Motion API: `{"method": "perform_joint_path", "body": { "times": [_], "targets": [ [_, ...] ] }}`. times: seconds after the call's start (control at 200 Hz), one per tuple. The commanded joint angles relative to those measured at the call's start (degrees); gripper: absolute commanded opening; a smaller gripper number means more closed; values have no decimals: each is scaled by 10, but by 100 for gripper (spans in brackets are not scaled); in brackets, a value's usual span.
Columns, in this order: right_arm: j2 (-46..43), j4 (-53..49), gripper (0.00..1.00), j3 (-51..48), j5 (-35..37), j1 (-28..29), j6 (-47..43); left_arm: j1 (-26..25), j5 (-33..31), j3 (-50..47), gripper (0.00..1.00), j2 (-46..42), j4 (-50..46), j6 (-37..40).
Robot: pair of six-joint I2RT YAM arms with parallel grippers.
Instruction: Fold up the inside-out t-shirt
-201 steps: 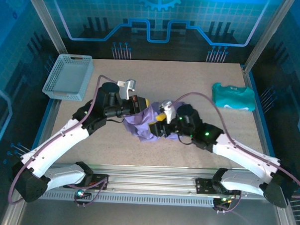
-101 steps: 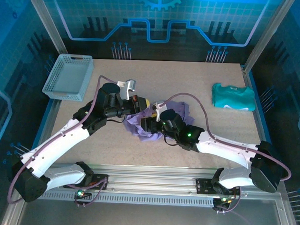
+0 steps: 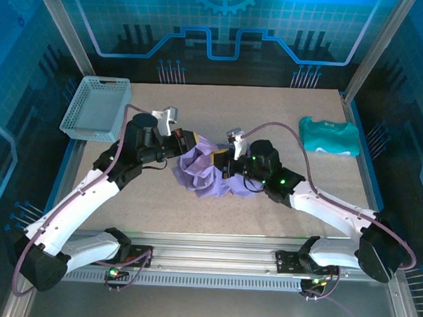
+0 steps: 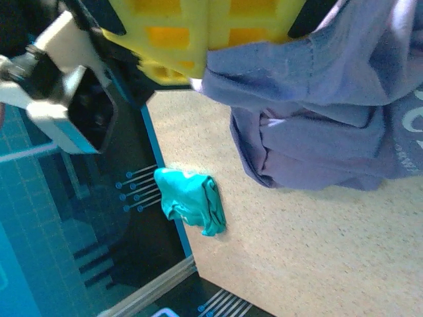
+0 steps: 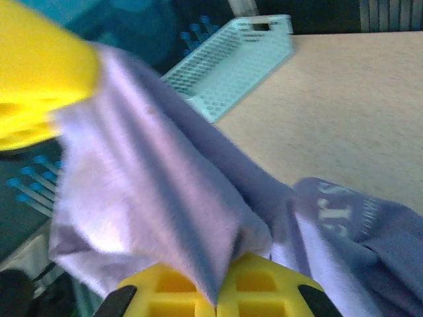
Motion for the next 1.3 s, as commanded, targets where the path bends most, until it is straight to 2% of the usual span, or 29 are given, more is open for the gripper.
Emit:
{"method": "perform_joint_path", "body": {
  "times": [0.0,0.29,0.44,0.605,0.76,0.885,1.1,1.291],
  "targets": [
    [-14,20,0,-5,-148,-26,-28,26,36,1,9,-12,-6,29],
    [16,75,0,4,-236,-51,12,30,73,7,24,-2,-20,68],
    [24,75,0,7,-232,-53,17,30,92,2,31,-11,-28,93],
    [22,78,0,5,-227,-62,23,30,115,-46,38,-39,-16,129],
    [20,75,1,2,-221,-69,29,30,87,-91,40,-65,-18,156],
    [14,71,0,1,-210,-72,27,31,55,-115,40,-77,-23,138],
    [13,72,0,-3,-206,-72,28,50,-34,-109,49,-44,-104,106],
    [9,66,0,-5,-214,-72,22,87,-11,-126,60,-35,-60,84]
  ]
}}
